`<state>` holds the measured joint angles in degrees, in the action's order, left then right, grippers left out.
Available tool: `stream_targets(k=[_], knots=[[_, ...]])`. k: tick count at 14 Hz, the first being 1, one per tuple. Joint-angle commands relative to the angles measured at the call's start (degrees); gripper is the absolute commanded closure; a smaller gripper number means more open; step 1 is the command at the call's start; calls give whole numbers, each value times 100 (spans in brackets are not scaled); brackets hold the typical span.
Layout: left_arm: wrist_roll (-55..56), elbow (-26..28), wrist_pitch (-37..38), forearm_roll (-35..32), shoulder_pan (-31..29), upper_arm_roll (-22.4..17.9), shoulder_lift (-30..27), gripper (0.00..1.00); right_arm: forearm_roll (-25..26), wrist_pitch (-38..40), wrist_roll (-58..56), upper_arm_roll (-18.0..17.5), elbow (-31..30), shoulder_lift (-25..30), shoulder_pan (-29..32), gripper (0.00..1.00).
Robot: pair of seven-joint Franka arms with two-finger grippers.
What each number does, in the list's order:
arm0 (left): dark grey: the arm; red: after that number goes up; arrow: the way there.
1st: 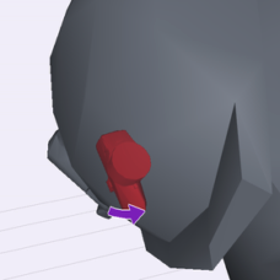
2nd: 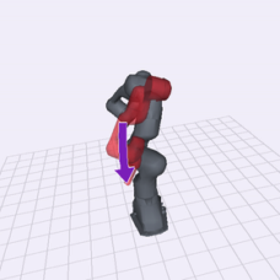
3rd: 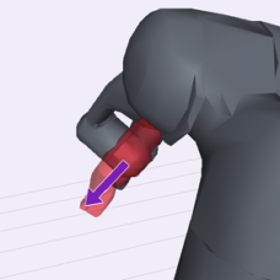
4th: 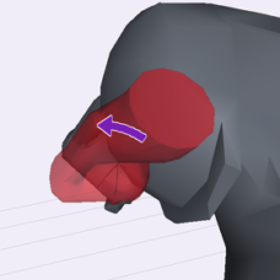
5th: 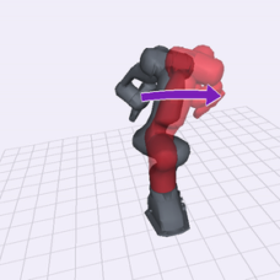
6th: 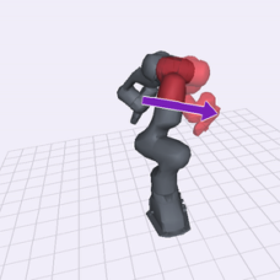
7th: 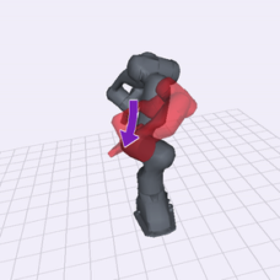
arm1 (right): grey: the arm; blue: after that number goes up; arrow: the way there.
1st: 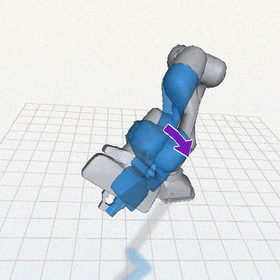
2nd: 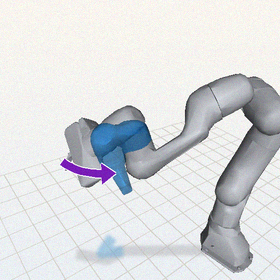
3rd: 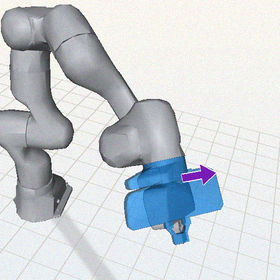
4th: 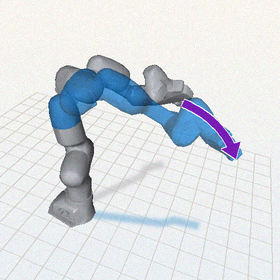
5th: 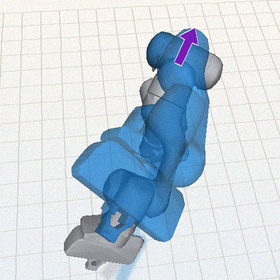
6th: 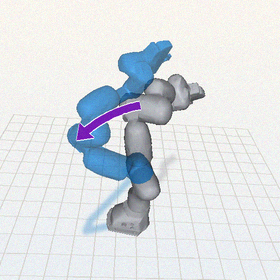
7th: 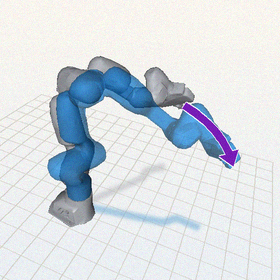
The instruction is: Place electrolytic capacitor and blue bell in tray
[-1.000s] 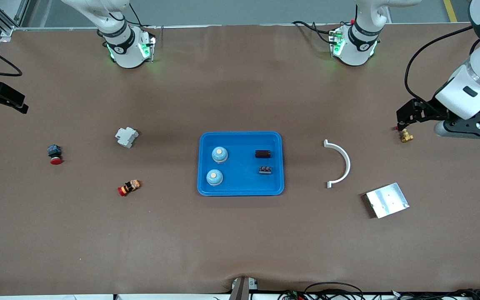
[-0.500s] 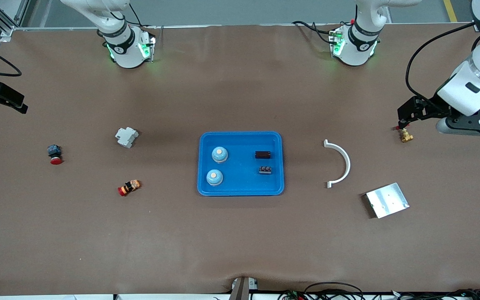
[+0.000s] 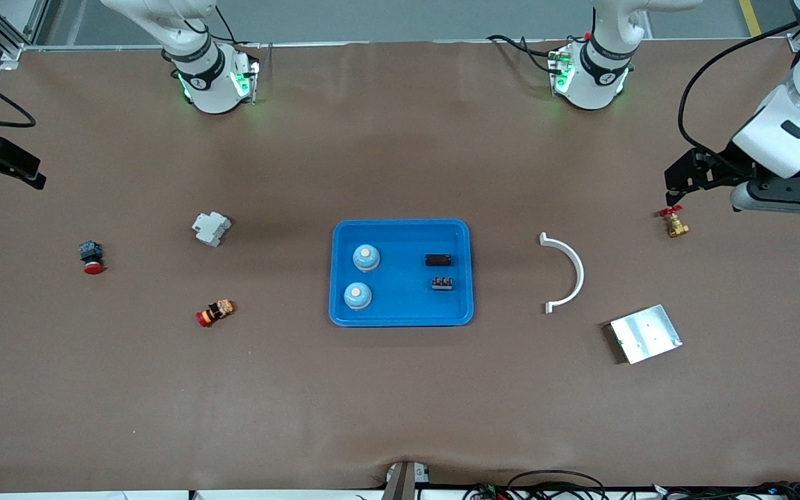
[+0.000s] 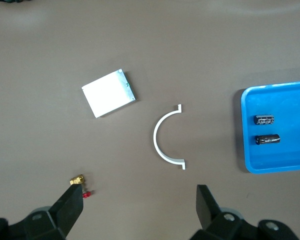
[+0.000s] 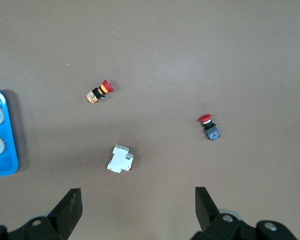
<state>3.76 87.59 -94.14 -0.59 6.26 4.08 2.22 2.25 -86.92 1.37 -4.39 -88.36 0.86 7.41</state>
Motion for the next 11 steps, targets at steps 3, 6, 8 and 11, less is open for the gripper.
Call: stream_targets(k=[3,6,8,11], knots=[[-95,56,80,112,77,-91,-117,0,100,35,13,52,20,37,-73,0],[-95,56,80,112,77,-92,-125,0,100,0,13,52,38,29,-56,0],[-95,56,80,112,77,-92,-117,0,118,-9,-31,52,221,-93,-56,0],[-95,65,98,42,77,-100,-117,0,109,9,-49,52,407,-182,-64,0]])
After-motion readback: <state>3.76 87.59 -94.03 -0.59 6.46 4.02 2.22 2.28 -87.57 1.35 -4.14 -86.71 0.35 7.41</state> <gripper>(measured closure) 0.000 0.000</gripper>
